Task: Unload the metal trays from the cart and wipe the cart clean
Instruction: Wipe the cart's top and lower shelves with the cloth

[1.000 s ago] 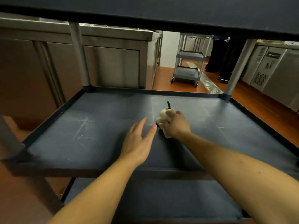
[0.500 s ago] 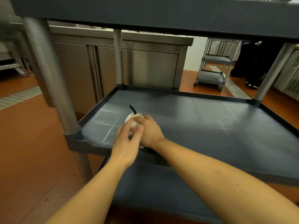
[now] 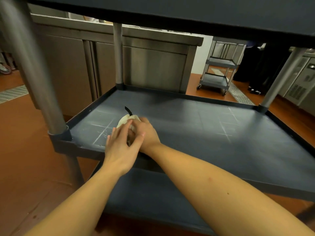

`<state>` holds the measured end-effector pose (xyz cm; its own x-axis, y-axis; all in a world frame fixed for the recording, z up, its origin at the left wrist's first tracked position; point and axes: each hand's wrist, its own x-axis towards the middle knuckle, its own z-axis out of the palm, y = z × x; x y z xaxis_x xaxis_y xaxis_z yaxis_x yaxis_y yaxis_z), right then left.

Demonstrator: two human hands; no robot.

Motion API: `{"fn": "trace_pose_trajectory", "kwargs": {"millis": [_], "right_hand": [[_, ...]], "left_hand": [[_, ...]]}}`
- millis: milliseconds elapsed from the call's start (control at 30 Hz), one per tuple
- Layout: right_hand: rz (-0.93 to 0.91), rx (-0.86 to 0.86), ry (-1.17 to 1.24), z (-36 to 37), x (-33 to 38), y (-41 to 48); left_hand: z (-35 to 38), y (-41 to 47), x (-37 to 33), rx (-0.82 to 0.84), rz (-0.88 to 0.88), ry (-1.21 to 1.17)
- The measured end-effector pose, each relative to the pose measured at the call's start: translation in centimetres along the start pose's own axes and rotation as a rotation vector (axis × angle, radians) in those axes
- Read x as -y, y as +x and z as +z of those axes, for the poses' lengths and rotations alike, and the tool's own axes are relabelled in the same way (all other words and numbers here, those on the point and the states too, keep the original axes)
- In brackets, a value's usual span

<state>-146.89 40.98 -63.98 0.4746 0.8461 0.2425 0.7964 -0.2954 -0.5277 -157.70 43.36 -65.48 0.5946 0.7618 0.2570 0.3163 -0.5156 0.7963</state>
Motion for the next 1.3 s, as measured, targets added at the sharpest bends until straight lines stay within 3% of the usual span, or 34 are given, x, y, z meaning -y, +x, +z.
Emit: {"fn": "trace_pose_trajectory", "kwargs": {"millis": [200, 333, 433, 533, 567, 633, 767, 867, 1067, 1300], "right_hand": [[0.081, -0.055, 0.150, -2.9, -5.9, 1.4], [0.133, -0.055, -0.048, -6.4, -12.4, 4.4], [0.172, -0.168, -0.149, -8.0, -16.6, 6.7], [0.101, -0.288, -0.084, -7.8, -18.6, 8.9], [0.032, -0.325, -0.162, -7.4, -18.8, 9.6], [-0.079, -0.294, -0.170, -6.8, -18.8, 10.4], [-0.234, 0.008, -0.221, -7.1, -18.7, 11.4], [-0.122, -0.005, -0.157, -8.4, -20.3, 13.1], [0.206, -0.156, -0.312, -13.3, -27.2, 16.2], [0.623, -0.313, -0.436, -22.1, -37.8, 11.3]], "left_hand": [[6.3, 2.4, -5.1, -0.022, -0.004, -0.294], [10.4, 5.3, -7.9, -0.007, 0.026, -0.311], [12.5, 6.8, -8.6, 0.017, 0.008, -0.346], [14.0, 7.9, -8.8, 0.040, 0.013, -0.347], [14.3, 8.2, -8.8, 0.047, 0.014, -0.360], [14.9, 9.1, -8.6, 0.044, 0.005, -0.371], [15.9, 10.8, -7.9, -0.003, -0.053, -0.316], [16.5, 11.4, -7.9, 0.023, -0.050, -0.349], [17.3, 10.7, -8.3, 0.087, -0.021, -0.304], [17.7, 10.7, -8.9, 0.133, -0.029, -0.287]]}}
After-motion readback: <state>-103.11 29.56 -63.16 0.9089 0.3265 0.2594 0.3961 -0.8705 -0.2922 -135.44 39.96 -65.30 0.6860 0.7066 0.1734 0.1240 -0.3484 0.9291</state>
